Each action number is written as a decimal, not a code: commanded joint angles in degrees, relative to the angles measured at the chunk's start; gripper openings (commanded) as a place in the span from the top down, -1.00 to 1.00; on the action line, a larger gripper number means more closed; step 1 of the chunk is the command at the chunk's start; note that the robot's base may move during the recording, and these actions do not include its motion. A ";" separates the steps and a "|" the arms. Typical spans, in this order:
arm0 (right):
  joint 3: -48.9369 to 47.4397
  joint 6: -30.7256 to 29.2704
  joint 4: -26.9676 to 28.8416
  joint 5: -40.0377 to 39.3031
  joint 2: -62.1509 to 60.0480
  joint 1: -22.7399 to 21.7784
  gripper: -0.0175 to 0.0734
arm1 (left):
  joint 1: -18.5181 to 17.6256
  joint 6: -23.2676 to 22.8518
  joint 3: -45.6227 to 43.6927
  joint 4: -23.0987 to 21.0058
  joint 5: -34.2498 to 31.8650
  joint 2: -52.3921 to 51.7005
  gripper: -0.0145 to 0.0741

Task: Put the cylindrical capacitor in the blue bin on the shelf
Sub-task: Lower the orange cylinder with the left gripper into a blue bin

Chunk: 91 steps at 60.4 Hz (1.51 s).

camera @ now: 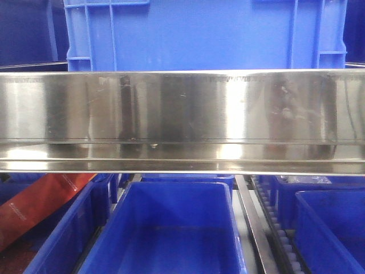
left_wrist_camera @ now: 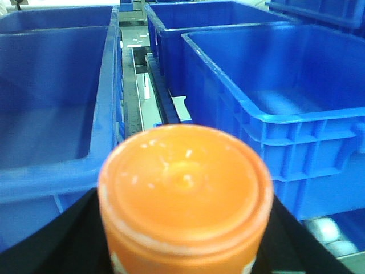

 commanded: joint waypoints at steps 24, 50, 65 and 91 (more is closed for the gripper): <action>-0.51 -0.38 1.47 -2.10 0.01 0.11 0.95 | -12.54 7.27 -34.58 -2.01 0.46 33.88 0.92; -0.51 -0.38 2.90 -1.98 0.01 0.11 0.95 | -19.92 7.27 -51.61 -2.01 -0.57 61.52 0.92; -0.51 -0.38 3.90 -1.52 0.01 0.11 0.95 | -19.92 7.27 -51.61 -2.01 -2.18 66.65 0.84; -0.51 -0.38 3.88 -1.29 0.01 0.11 0.95 | -19.92 7.17 -51.61 -2.01 -1.43 66.46 -0.69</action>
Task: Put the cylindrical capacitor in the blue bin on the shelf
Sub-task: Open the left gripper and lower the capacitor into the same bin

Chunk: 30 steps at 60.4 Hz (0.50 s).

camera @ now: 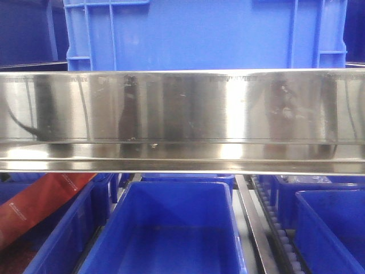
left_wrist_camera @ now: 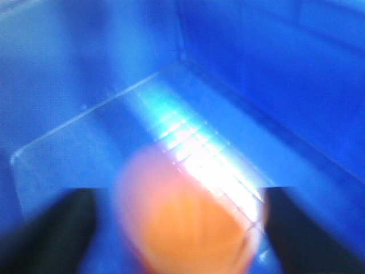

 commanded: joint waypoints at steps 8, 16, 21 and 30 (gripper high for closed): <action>-0.51 -0.38 -0.10 -1.18 0.01 0.11 0.95 | -0.26 0.00 -0.62 0.00 3.19 -3.83 -0.68; -0.51 -0.38 -0.10 -1.18 0.01 0.11 0.95 | -0.26 0.00 -0.62 0.00 8.07 -7.95 -0.61; -0.51 -0.38 -0.10 -1.18 0.01 0.11 0.95 | -0.26 0.00 -0.62 0.39 11.75 -11.23 -0.34; -0.51 -0.38 -0.10 -1.18 0.01 0.11 0.95 | -0.26 0.00 -0.40 1.43 17.95 -17.49 0.39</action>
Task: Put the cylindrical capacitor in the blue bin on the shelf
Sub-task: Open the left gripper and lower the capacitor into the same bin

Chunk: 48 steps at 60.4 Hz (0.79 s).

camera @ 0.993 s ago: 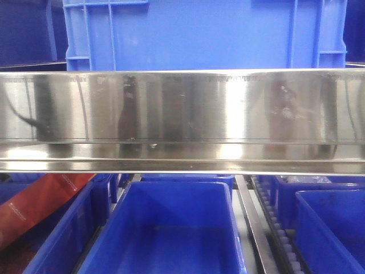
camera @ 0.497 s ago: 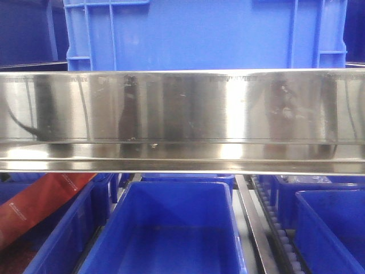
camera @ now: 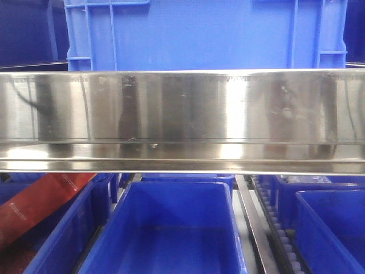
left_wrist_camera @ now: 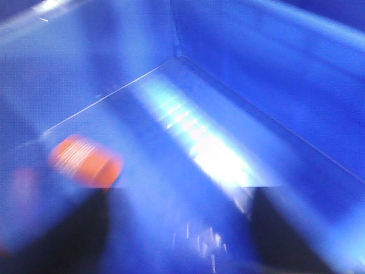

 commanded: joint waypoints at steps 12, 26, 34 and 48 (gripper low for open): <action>-0.51 -0.38 -0.10 -1.03 0.01 0.11 0.95 | -0.26 -0.61 4.80 0.67 5.03 -12.87 0.92; -0.51 -0.38 -0.10 -0.41 0.01 0.11 0.95 | 1.32 -5.34 21.24 1.05 -0.21 -28.71 0.92; -0.51 -0.38 -0.10 -0.20 0.01 0.11 0.95 | 3.99 -9.42 32.22 2.14 -5.19 -39.28 0.92; -0.62 -0.38 -0.10 0.18 0.37 0.11 0.95 | 8.77 -11.40 48.30 4.83 -8.00 -57.13 0.92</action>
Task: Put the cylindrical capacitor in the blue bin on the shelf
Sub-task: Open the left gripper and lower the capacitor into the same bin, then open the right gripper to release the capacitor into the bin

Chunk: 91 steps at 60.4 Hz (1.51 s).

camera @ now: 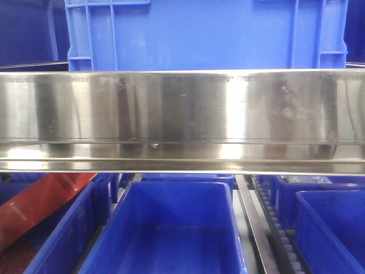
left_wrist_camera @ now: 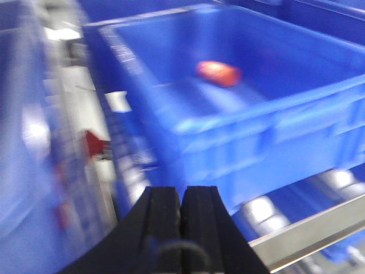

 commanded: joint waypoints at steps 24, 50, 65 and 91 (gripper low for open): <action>-12.76 -3.99 -0.21 -1.68 15.20 6.63 0.95 | 7.74 -2.22 13.86 0.48 -1.53 -20.22 0.92; -42.68 -6.78 -0.21 4.96 48.25 17.74 0.95 | 7.79 -2.22 13.86 0.38 -1.42 -20.38 0.92; -56.15 -6.78 -0.21 12.37 66.15 19.01 0.95 | 7.79 -2.22 13.86 0.38 -1.42 -20.38 0.92; -58.06 -6.78 -0.21 14.52 78.06 19.01 0.27 | 7.79 -2.22 13.86 -0.96 -1.32 -20.38 0.92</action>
